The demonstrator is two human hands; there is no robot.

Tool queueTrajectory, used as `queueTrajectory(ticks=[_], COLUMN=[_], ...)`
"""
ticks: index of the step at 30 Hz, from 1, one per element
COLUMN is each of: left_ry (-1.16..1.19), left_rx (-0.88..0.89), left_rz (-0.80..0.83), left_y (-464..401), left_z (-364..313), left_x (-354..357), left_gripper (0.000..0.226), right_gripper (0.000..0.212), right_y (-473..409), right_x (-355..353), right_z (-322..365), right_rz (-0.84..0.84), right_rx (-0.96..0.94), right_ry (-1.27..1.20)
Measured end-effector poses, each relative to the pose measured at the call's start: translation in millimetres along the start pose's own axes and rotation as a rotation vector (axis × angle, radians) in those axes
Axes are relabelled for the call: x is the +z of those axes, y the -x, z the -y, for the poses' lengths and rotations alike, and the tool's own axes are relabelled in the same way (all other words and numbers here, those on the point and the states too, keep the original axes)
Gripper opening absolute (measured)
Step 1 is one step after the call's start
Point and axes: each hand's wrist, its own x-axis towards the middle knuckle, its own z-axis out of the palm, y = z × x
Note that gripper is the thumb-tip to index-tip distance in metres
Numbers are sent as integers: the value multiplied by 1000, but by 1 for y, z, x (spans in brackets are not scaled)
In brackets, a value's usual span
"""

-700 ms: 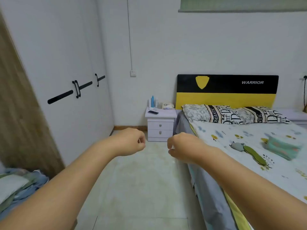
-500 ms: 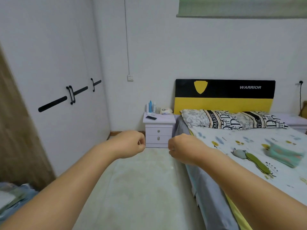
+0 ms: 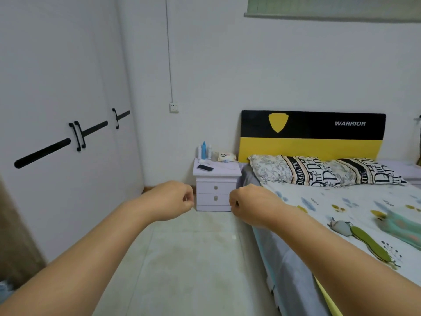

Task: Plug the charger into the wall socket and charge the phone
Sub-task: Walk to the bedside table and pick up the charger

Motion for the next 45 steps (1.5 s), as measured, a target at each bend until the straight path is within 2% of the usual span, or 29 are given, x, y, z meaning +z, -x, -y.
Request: queueTrajectory(ticks=[13, 28, 34, 45], left_ry=[-50, -40, -45, -27], left_rx=[-31, 10, 37, 11], left_rz=[10, 14, 25, 116], left_y=[-157, -341, -416, -550], left_z=[7, 99, 137, 176], left_x=[-7, -35, -44, -29], left_gripper=[23, 23, 24, 24], right_gripper=[28, 31, 31, 30], right_y=[-142, -335, -411, -540], right_x=[4, 10, 12, 41], right_z=[-87, -100, -106, -160], right_rz=[76, 135, 88, 172], right_rx=[-11, -4, 33, 32], right_ry=[4, 25, 6, -8])
